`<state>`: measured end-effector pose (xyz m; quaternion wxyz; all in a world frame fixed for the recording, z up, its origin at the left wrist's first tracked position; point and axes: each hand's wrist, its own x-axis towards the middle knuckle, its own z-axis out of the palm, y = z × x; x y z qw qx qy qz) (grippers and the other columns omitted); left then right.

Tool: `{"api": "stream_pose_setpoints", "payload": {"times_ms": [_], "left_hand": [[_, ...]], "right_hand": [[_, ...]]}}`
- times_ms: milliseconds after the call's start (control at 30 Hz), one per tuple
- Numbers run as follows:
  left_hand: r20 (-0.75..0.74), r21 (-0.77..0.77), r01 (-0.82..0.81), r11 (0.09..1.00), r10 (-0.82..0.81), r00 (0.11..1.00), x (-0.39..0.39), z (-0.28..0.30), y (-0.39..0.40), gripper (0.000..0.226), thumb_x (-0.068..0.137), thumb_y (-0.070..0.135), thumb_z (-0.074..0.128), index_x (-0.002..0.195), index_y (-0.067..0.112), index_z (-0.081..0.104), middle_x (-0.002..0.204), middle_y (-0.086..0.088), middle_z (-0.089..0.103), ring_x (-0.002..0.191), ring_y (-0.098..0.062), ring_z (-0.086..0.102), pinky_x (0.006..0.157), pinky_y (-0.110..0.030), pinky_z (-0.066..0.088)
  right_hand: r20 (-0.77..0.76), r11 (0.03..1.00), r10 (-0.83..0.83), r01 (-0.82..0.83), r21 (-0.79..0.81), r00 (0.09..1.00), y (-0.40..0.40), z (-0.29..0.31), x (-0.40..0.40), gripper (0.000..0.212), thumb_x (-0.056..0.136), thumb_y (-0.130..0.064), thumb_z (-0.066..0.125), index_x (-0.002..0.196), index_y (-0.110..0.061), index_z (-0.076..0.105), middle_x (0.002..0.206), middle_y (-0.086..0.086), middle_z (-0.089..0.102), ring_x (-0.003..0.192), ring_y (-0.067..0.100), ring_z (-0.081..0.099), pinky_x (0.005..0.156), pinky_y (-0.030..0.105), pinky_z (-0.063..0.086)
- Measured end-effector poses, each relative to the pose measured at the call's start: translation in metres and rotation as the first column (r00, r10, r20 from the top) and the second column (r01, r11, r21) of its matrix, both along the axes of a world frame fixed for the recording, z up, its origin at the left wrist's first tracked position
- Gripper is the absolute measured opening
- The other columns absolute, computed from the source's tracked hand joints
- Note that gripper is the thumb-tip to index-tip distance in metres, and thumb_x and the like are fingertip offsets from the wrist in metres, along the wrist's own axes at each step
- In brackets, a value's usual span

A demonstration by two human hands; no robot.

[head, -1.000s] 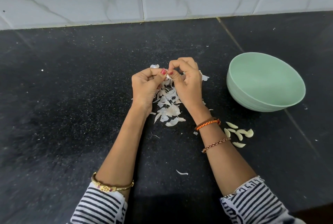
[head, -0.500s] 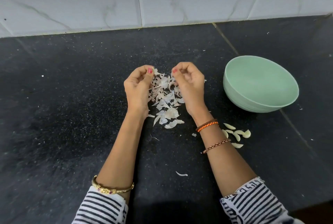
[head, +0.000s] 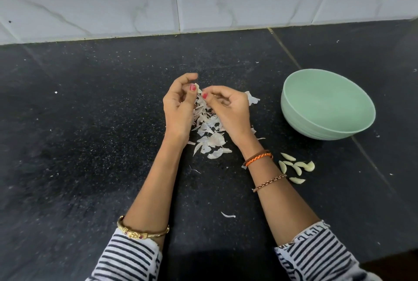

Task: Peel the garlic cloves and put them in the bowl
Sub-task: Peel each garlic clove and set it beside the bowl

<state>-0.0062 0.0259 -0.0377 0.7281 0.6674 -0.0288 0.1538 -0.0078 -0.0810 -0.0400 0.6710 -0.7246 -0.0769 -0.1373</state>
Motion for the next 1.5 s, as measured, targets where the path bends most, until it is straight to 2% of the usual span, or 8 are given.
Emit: {"api": "stream_pose_setpoints", "payload": {"times_ms": [300,400,667,933,1167,1300,1400,1500], "left_hand": [[-0.006,0.03,-0.036,0.999,0.036,0.999,0.001,-0.002,-0.001,0.01,0.087,0.007,0.062,0.085,0.016,0.067,0.08,0.005,0.065,0.073,-0.008,0.057,0.071,-0.019,0.049],[-0.012,-0.009,-0.05,0.999,0.05,0.999,0.001,-0.003,-0.003,0.012,0.083,0.002,0.065,0.087,0.013,0.068,0.079,0.004,0.067,0.073,-0.006,0.06,0.073,-0.019,0.05],[0.027,-0.038,-0.018,0.999,0.019,0.999,0.002,-0.005,-0.002,0.018,0.079,0.0,0.068,0.084,0.016,0.071,0.074,0.011,0.071,0.08,-0.009,0.066,0.08,-0.026,0.051],[0.111,-0.046,-0.028,0.999,0.033,0.993,-0.001,-0.002,-0.012,0.028,0.079,-0.006,0.066,0.089,0.02,0.068,0.068,0.018,0.069,0.07,0.001,0.063,0.071,-0.018,0.05],[0.073,-0.058,-0.011,0.998,0.015,0.997,-0.001,-0.004,-0.011,0.025,0.08,-0.004,0.065,0.083,0.021,0.067,0.066,0.017,0.068,0.066,0.001,0.058,0.069,-0.02,0.049],[0.144,0.025,0.043,0.999,-0.046,0.989,-0.003,-0.003,-0.013,0.022,0.078,0.0,0.065,0.087,0.02,0.067,0.07,0.017,0.069,0.071,-0.001,0.062,0.071,-0.021,0.05],[0.175,-0.017,-0.02,1.0,0.023,0.984,-0.003,-0.004,-0.016,0.022,0.079,-0.001,0.065,0.092,0.016,0.067,0.071,0.018,0.069,0.072,0.0,0.062,0.071,-0.019,0.05],[0.122,-0.121,-0.075,0.99,0.09,0.988,0.001,-0.005,-0.01,0.023,0.081,-0.003,0.064,0.098,0.012,0.065,0.07,0.016,0.068,0.07,0.001,0.059,0.072,-0.017,0.048]], "right_hand": [[-0.02,0.994,-0.101,0.1,-0.044,0.995,0.0,0.003,0.001,0.006,0.085,-0.004,0.063,0.083,-0.005,0.069,0.068,-0.005,0.063,0.06,-0.001,0.057,0.059,0.016,0.048],[-0.115,0.995,-0.096,0.098,0.007,0.989,0.001,0.006,0.0,0.016,0.087,-0.006,0.06,0.074,-0.011,0.066,0.064,-0.005,0.062,0.056,-0.003,0.055,0.057,0.013,0.044],[-0.108,0.994,-0.06,0.069,0.081,0.992,0.001,0.012,-0.002,0.032,0.088,0.0,0.056,0.06,-0.013,0.061,0.055,-0.004,0.057,0.052,-0.005,0.054,0.056,0.008,0.04],[-0.324,0.914,-0.045,0.17,0.369,0.945,0.007,0.015,0.0,0.03,0.087,0.002,0.053,0.058,-0.005,0.058,0.05,-0.001,0.046,0.041,0.0,0.04,0.041,0.01,0.03],[-0.416,0.904,-0.028,0.2,0.377,0.909,0.005,0.021,-0.001,0.031,0.085,0.003,0.052,0.055,-0.006,0.055,0.054,0.003,0.042,0.04,0.001,0.033,0.036,0.012,0.023],[-0.514,0.884,-0.015,0.251,0.394,0.858,-0.003,0.025,0.001,0.03,0.086,-0.001,0.053,0.057,-0.008,0.054,0.044,-0.004,0.04,0.036,0.002,0.027,0.035,0.015,0.019],[-0.411,0.939,-0.108,0.229,0.258,0.905,-0.003,0.024,-0.001,0.025,0.087,-0.005,0.058,0.062,-0.009,0.062,0.046,-0.006,0.05,0.039,0.0,0.037,0.039,0.013,0.029],[-0.241,0.944,-0.228,0.275,0.183,0.943,-0.004,0.018,-0.001,0.011,0.081,-0.002,0.066,0.071,-0.004,0.071,0.06,-0.004,0.063,0.052,-0.002,0.054,0.054,0.012,0.043]]}}
